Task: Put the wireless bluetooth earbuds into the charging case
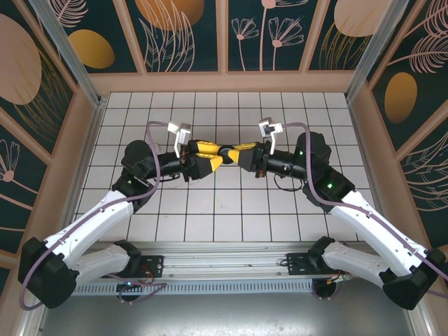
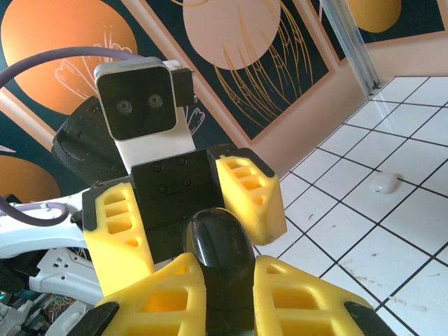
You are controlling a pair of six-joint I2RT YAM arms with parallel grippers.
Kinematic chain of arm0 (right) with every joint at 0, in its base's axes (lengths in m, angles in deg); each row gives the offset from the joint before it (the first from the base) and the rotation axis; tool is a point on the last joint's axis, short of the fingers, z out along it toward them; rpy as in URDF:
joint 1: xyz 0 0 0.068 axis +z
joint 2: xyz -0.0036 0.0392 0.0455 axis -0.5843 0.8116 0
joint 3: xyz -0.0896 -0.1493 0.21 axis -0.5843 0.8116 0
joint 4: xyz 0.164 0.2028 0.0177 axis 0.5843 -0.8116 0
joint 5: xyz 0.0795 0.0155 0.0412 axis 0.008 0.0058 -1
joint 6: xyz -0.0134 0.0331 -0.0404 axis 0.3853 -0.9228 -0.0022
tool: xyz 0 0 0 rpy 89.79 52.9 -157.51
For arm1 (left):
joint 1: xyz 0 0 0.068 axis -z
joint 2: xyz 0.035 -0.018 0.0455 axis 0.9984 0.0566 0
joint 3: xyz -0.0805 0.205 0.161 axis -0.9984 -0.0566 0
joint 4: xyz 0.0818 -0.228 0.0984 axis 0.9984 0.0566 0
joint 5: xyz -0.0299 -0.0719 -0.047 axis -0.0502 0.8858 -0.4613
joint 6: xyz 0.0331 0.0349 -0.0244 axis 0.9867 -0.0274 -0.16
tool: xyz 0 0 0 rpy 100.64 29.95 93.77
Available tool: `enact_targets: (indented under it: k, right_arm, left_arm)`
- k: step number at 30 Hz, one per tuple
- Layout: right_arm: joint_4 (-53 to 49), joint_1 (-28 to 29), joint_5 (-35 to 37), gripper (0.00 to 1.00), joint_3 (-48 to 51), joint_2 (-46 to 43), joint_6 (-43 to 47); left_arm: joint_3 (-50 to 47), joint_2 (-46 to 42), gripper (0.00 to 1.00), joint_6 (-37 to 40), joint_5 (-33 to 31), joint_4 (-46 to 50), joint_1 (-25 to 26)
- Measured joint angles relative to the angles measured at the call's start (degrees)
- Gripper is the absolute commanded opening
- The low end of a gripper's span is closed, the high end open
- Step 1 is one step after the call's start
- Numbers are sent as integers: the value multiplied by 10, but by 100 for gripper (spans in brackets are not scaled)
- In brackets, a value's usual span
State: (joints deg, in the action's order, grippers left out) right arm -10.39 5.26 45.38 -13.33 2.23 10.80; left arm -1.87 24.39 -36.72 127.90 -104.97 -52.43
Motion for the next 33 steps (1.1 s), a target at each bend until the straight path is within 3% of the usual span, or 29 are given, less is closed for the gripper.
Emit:
enact_targets:
  k: [4, 10, 12, 15, 18, 25, 28, 33]
  right_arm:
    - [0, 0, 0, 6, 0, 14, 0]
    - [-1, 0, -3, 5, 0, 33, 6]
    - [-1, 0, -4, 4, 0, 33, 11]
    - [-3, 0, 0, 4, 0, 33, 10]
    - [-2, -1, 5, 3, 0, 33, 10]
    - [3, -1, 6, 3, 0, 33, 8]
    - [10, -1, 6, 3, 0, 33, 3]
    - [20, -1, 6, 3, 6, 30, -7]
  left_arm:
    - [0, 14, 49, -2, 9, -2, 0]
    - [0, 27, 17, -9, 11, 1, -5]
    - [0, 27, 23, -5, 11, 3, -6]
    - [0, 22, 47, 10, 7, 15, -5]
    - [0, 15, 51, 18, 6, 32, -5]
    - [-1, 7, 39, 21, -3, 35, -5]
    - [-5, 6, 38, 21, -6, 35, -5]
    - [-7, 7, 17, 13, -7, 30, -5]
